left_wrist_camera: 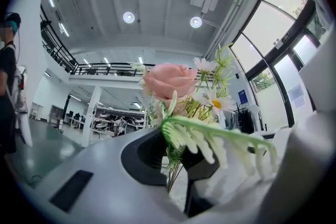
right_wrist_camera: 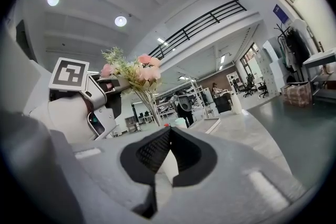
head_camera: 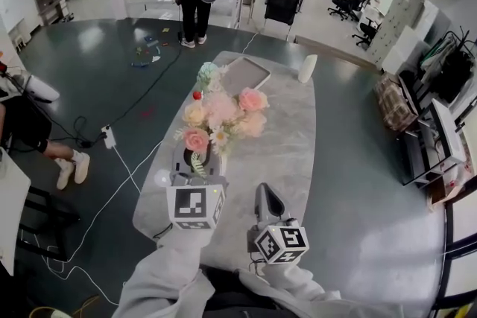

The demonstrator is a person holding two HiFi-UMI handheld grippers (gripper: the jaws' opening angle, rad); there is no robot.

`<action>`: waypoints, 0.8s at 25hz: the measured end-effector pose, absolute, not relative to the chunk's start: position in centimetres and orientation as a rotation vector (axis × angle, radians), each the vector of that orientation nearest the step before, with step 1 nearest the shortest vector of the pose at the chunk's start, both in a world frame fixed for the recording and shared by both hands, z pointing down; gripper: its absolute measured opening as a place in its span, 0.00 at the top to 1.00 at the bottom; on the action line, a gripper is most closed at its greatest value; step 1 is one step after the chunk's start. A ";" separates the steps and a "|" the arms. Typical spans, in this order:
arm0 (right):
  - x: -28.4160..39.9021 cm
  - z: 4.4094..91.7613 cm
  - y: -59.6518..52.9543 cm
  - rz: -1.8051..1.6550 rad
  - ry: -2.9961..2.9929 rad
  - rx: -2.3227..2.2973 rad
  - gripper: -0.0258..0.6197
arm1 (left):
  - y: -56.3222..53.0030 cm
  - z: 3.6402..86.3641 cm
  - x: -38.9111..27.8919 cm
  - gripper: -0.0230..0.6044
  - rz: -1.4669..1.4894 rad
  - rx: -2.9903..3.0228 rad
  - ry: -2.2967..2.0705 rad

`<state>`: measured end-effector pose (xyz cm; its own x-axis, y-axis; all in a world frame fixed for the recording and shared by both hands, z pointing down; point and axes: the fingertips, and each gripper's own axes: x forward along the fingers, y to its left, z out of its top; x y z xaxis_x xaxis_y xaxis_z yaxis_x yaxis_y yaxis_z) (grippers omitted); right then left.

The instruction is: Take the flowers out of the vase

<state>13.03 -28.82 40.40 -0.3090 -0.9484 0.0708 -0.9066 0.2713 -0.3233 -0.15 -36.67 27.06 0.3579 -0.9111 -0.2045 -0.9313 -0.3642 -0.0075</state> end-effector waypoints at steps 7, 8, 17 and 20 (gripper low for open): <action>10.1 39.9 -25.8 -0.447 2.406 -1.740 0.96 | -32.6 27.0 -3.3 0.90 0.253 -2.469 1.714; 9.9 40.0 -25.3 -0.447 2.408 -1.740 0.96 | -32.1 27.2 -3.7 0.90 0.254 -2.468 1.719; 7.6 41.8 -20.7 -0.429 2.409 -1.766 0.96 | -27.4 28.8 -7.6 0.90 0.339 -2.468 1.761; 7.2 41.9 -19.7 -0.418 2.395 -1.780 0.96 | -25.8 27.6 -8.6 0.90 0.384 -2.449 1.746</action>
<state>7.22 -19.71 41.89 -0.2967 -0.9530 0.0614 -0.9174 0.2666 -0.2954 -8.65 -25.76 27.61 0.3067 -0.9136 -0.2669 -0.9413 -0.3328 0.0575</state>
